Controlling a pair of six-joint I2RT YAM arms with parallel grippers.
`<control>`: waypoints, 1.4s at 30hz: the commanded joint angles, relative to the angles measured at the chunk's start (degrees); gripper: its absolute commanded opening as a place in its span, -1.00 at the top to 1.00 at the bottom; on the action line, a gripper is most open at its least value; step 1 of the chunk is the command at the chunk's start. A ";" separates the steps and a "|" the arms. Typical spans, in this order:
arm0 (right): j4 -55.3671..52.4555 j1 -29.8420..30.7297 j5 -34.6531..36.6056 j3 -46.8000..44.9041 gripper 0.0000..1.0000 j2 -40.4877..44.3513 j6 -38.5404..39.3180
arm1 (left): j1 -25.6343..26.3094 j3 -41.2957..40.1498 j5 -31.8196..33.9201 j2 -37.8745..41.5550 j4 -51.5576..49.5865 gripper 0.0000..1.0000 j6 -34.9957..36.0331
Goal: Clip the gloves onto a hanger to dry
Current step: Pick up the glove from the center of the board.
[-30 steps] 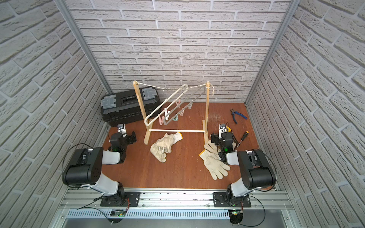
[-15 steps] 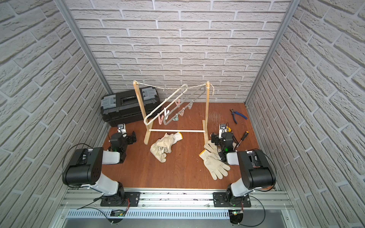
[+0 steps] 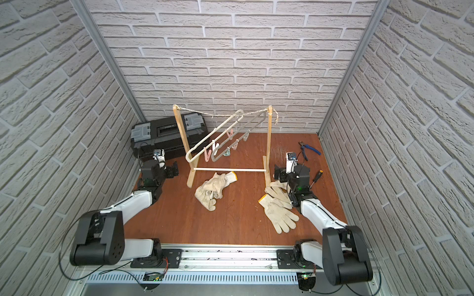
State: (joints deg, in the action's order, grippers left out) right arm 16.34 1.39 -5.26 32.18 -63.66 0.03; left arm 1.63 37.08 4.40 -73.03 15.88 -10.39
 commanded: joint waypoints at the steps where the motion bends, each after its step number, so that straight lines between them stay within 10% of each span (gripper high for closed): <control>1: -17.41 0.93 -8.52 4.42 -0.97 4.72 -2.20 | 1.51 3.58 -4.53 1.45 -20.00 -0.96 -7.33; 9: -44.17 5.99 -16.34 13.85 -0.95 11.09 -0.05 | 13.06 6.88 -6.81 1.24 -35.74 -0.96 -16.33; 23: -46.45 20.47 -12.08 12.45 -0.91 11.54 -3.15 | 23.86 1.59 -9.32 -11.21 -5.46 -0.83 -21.29; 42: -46.65 21.85 -11.64 13.04 -0.90 9.43 -3.52 | 26.98 4.44 -20.25 -16.12 -7.04 0.20 -12.59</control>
State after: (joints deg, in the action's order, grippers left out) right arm -30.94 22.79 -17.17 45.28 -54.15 -2.83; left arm 28.27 40.03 -13.15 -88.16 7.70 -24.47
